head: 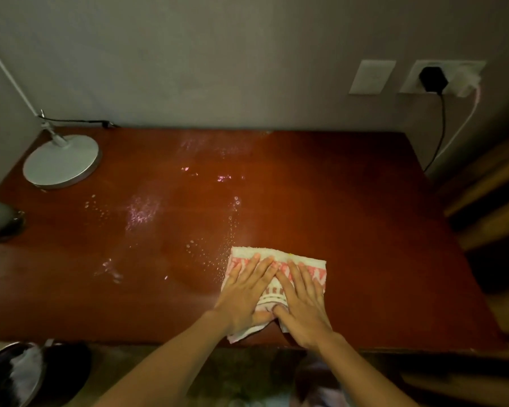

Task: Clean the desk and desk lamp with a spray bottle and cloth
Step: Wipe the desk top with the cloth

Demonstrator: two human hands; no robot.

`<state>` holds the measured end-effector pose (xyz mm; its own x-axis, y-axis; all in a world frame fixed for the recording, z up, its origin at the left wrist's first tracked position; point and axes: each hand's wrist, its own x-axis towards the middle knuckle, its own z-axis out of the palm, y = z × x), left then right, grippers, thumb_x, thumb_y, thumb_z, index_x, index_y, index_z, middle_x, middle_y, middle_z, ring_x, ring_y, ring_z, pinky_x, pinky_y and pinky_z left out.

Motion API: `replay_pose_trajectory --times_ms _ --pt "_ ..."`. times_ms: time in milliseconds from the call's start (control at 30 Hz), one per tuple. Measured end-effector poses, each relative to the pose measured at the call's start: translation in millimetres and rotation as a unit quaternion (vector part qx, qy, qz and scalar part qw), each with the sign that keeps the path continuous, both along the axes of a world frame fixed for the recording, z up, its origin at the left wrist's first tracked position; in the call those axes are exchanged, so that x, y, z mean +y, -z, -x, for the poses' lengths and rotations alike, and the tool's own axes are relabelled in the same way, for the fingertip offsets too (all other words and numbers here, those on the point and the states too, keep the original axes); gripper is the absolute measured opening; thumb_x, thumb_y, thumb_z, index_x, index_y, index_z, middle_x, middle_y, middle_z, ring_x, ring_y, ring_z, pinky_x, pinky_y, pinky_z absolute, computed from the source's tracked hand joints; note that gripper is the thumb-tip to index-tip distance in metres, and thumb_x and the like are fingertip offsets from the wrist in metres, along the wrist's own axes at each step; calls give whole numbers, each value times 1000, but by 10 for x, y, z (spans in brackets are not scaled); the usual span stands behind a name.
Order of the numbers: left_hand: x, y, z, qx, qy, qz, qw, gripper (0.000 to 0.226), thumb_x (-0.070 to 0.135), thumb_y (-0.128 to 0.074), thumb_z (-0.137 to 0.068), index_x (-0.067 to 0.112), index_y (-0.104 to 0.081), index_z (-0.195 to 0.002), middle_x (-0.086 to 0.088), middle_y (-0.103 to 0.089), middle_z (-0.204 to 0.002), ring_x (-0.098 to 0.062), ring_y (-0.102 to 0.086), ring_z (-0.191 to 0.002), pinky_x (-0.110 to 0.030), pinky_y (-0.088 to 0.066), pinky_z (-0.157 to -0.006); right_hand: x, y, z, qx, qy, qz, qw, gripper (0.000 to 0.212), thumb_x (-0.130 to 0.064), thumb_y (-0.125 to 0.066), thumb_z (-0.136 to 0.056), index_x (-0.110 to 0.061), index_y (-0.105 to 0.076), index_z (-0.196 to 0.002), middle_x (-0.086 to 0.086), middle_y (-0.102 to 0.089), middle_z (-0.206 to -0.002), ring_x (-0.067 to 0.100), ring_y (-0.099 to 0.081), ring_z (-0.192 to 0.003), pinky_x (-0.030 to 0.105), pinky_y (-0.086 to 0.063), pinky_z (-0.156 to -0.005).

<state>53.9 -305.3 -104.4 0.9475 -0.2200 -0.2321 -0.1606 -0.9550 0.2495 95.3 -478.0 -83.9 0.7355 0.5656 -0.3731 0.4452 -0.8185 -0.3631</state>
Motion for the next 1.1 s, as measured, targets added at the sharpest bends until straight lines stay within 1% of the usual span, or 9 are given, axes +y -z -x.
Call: replay_pose_trajectory --times_ms 133,233,333,400,500,633,733,933,1100 --pt "58 49 338 -27 3 20 999 89 68 -34 -87 24 7 -152 6 20 -159 -10 29 -141 -39 19 -113 57 -13 353 20 15 -1 1000 78 -65 -5 -72 -42 25 -140 -9 40 -148 13 39 -136 44 20 -116" --pt "139 27 561 -32 2 39 999 87 69 -31 -88 23 4 -153 5 16 -159 -10 27 -142 -37 19 -113 139 19 558 26 11 2 1000 73 -63 -12 -77 -50 38 -128 -9 42 -148 12 45 -133 35 32 -107" --pt "294 48 738 -36 -5 17 999 87 73 -25 -89 19 -5 -153 1 0 -161 -16 14 -146 -38 11 -114 286 26 673 24 -13 9 1000 75 -61 -14 -78 -52 47 -119 -7 44 -147 9 48 -129 31 37 -99" --pt "438 63 827 -26 -13 2 1000 87 73 -26 -89 18 -7 -153 -1 -6 -161 -17 10 -147 -37 10 -114 425 -1 715 23 -31 8 999 74 -60 -12 -77 -49 42 -126 -6 44 -148 10 47 -130 32 37 -98" --pt "702 75 933 -37 -21 -5 999 90 75 -29 -87 18 -5 -153 -1 -2 -161 -18 9 -147 -35 12 -114 681 -38 775 23 -55 0 998 75 -60 -14 -80 -43 33 -136 -5 44 -147 12 49 -128 33 38 -97" --pt "987 59 1016 -25 -18 -47 998 95 77 -29 -85 15 -3 -153 1 9 -161 -21 10 -147 -35 15 -114 942 -24 818 27 -74 -4 997 76 -53 -30 -94 -37 25 -143 -2 42 -148 20 44 -133 40 32 -107" --pt "1009 66 1021 -22 -21 -73 997 95 77 -23 -85 13 -7 -153 -2 6 -161 -24 5 -147 -38 12 -114 955 -8 808 22 -79 -17 996 77 -54 -31 -94 -37 27 -141 -3 41 -148 19 43 -134 35 35 -102" --pt "847 40 975 -4 -31 -115 993 94 76 -16 -86 9 -13 -152 -9 -6 -161 -29 -3 -146 -44 2 -114 791 -35 740 15 -108 -11 994 77 -64 -7 -78 -35 30 -139 -2 38 -150 20 39 -137 44 20 -114" --pt "481 -5 811 18 -21 -106 994 96 77 -23 -86 9 -10 -152 -9 -1 -161 -28 -2 -146 -44 3 -113 429 -28 627 9 -91 0 996 79 -66 -9 -79 -35 28 -142 -3 39 -150 19 38 -137 42 18 -115"
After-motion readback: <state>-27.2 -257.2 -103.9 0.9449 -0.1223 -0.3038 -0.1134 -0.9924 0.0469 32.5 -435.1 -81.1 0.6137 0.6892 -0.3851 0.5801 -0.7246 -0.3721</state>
